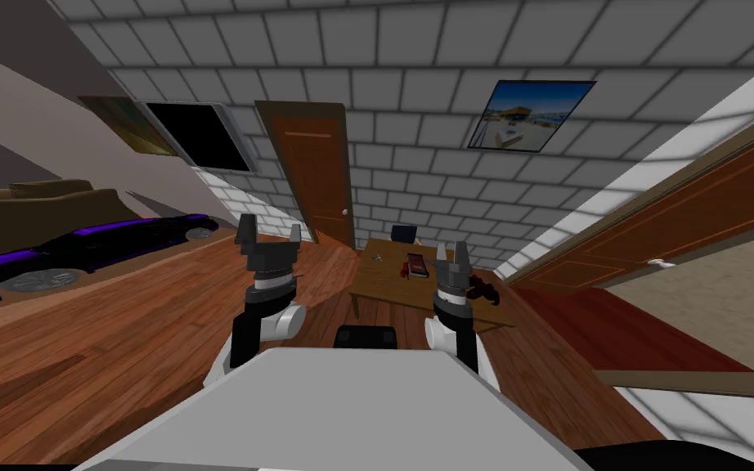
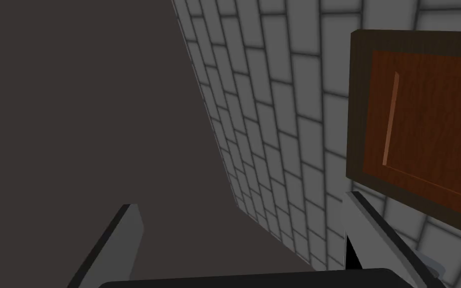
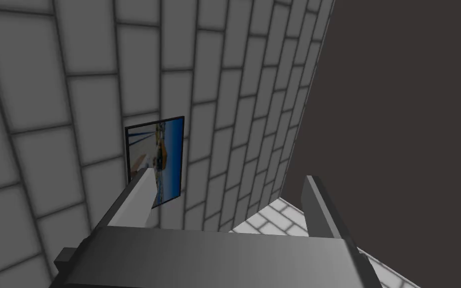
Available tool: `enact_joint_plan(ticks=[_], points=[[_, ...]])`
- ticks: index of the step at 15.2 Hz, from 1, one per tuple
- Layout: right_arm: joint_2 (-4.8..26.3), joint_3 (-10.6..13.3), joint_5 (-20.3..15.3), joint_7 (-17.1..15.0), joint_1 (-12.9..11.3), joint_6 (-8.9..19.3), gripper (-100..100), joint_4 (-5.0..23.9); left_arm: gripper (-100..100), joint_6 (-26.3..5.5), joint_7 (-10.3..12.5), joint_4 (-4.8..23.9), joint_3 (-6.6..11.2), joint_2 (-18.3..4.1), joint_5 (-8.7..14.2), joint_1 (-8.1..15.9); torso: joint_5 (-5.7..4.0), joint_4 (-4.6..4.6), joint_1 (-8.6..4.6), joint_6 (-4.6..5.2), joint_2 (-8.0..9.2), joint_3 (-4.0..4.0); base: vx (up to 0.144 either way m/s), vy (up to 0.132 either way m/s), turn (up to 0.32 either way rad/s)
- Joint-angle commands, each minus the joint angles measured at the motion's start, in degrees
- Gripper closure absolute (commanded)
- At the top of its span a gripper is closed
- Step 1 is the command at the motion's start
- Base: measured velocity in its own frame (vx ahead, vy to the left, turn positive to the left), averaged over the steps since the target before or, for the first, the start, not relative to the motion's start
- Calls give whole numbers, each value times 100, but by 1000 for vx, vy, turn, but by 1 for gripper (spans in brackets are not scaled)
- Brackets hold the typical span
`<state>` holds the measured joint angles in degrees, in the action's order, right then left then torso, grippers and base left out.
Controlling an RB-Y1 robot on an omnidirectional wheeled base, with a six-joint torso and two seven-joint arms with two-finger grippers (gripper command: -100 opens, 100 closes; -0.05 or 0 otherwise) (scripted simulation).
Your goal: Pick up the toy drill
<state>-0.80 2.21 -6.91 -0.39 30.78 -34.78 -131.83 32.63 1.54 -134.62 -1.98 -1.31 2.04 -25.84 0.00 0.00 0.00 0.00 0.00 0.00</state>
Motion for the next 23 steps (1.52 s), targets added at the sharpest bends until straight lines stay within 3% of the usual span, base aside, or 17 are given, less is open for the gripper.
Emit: enact_joint_plan(ticks=[1,4,5,7,12,17,19,20,22,23], points=[[190,-25,-42,83,1,1,-100,32,0,0,0,0,0,0,0,0,0,0,0,0,0,0,-7,-14,69],[571,-126,-212,416,2,5,-100,169,0,0,0,0,0,-1,0,1,-5,2,-28,-3,13,7,-47,-78,191],[571,-126,-212,416,2,5,-100,169,0,0,0,0,0,-1,0,1,-8,4,-41,-3,21,12,-63,-107,170],[763,-228,-389,710,1,10,-100,321,0,0,0,0,1,-1,0,1,-10,5,-45,-2,24,14,-66,-101,209],[906,-354,-610,1187,-4,16,-100,520,0,0,0,1,1,-1,0,1,-11,5,-52,-4,23,13,-64,-110,218],[1064,-575,-1014,1817,-20,28,-100,907,0,0,0,1,1,-1,0,1,-13,6,-59,-2,26,15,-77,-115,258],[1064,-575,-1014,1958,-20,28,-100,907,0,0,0,1,1,-1,0,1,-14,6,-62,-3,24,14,-67,-101,188],[1108,-654,-1164,2141,-29,33,-100,1060,0,0,0,1,1,-1,0,0,-13,5,-53,0,19,12,-64,-74,206],[1108,-654,-1164,2241,-29,33,-100,1060,0,0,0,1,1,-1,0,1,-11,4,-47,-2,18,10,-63,-75,173],[1149,-736,-1320,2447,-39,38,-100,1222,0,0,0,0,1,-1,0,0,-10,4,-42,0,15,9,-68,-70,269]])
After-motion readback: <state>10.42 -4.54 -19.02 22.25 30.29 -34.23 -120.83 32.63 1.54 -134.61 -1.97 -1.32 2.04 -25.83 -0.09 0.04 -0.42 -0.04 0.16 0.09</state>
